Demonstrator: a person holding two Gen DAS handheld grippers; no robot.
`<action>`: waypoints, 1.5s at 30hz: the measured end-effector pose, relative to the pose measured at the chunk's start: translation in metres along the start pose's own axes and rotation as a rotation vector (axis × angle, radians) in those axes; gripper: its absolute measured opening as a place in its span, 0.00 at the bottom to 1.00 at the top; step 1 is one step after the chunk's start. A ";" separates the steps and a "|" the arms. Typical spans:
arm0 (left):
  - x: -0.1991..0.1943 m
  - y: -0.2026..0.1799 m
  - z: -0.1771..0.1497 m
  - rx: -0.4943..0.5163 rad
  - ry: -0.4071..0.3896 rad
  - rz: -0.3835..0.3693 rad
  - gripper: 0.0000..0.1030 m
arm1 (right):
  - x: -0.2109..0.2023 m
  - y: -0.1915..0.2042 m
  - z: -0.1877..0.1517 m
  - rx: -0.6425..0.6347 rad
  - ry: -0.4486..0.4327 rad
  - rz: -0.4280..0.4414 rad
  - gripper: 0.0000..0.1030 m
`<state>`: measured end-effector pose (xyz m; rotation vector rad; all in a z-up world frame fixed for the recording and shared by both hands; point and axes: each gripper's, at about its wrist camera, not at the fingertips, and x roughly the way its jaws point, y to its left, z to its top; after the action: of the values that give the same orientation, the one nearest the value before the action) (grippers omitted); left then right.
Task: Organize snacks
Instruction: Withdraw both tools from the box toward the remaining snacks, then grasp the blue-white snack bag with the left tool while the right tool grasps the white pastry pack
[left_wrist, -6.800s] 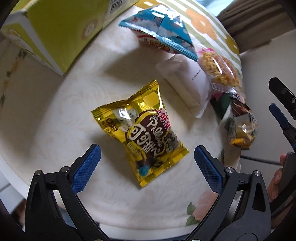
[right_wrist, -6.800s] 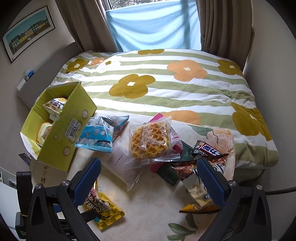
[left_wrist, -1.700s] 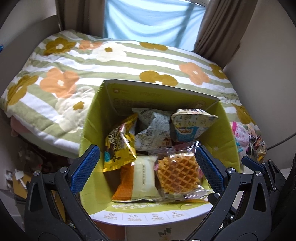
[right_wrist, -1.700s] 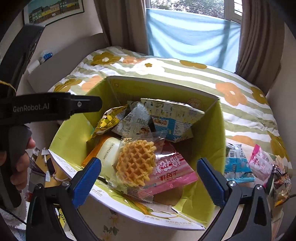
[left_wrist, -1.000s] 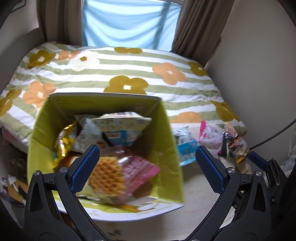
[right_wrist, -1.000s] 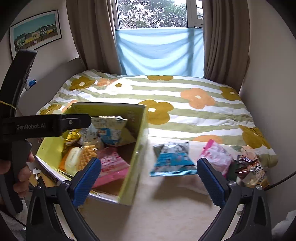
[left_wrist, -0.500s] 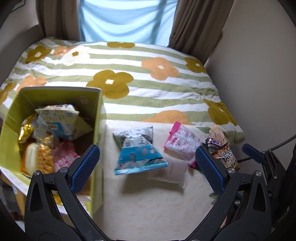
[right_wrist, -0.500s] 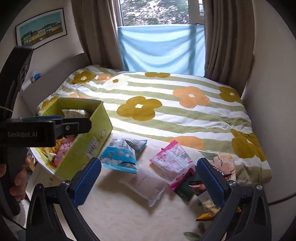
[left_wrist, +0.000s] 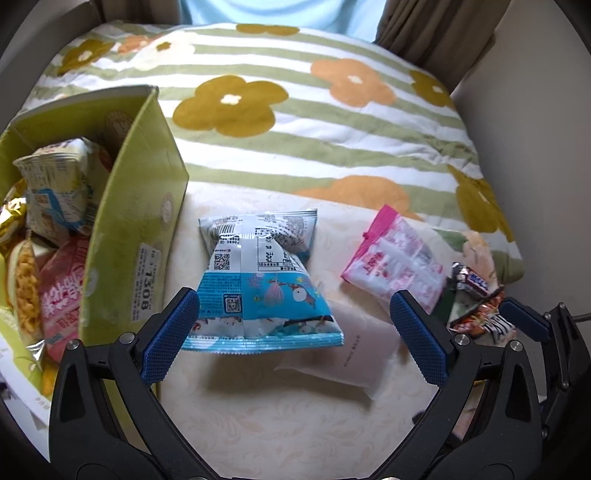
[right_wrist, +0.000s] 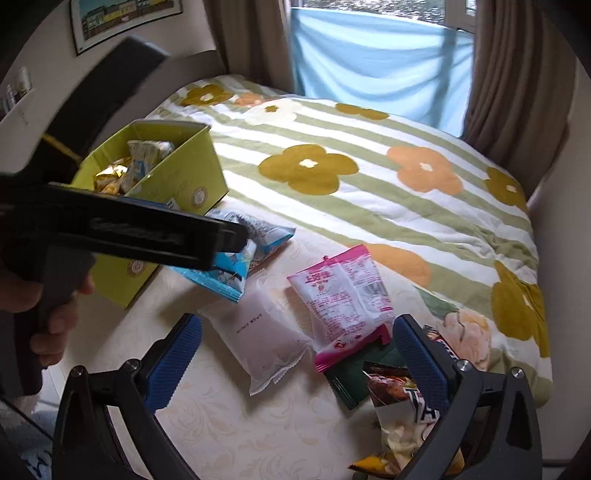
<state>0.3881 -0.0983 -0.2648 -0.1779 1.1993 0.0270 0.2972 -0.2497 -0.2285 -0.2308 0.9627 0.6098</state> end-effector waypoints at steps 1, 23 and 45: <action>0.007 -0.001 0.002 -0.002 0.010 0.010 0.99 | 0.005 0.001 0.000 -0.020 0.012 0.015 1.00; 0.068 0.004 0.018 0.074 0.077 0.130 0.87 | 0.077 0.025 -0.001 -0.281 0.190 0.130 1.00; 0.062 0.019 0.017 0.097 0.057 0.117 0.57 | 0.095 0.056 -0.004 -0.355 0.204 0.155 0.99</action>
<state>0.4244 -0.0816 -0.3191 -0.0230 1.2637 0.0666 0.3018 -0.1703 -0.3048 -0.5462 1.0710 0.9134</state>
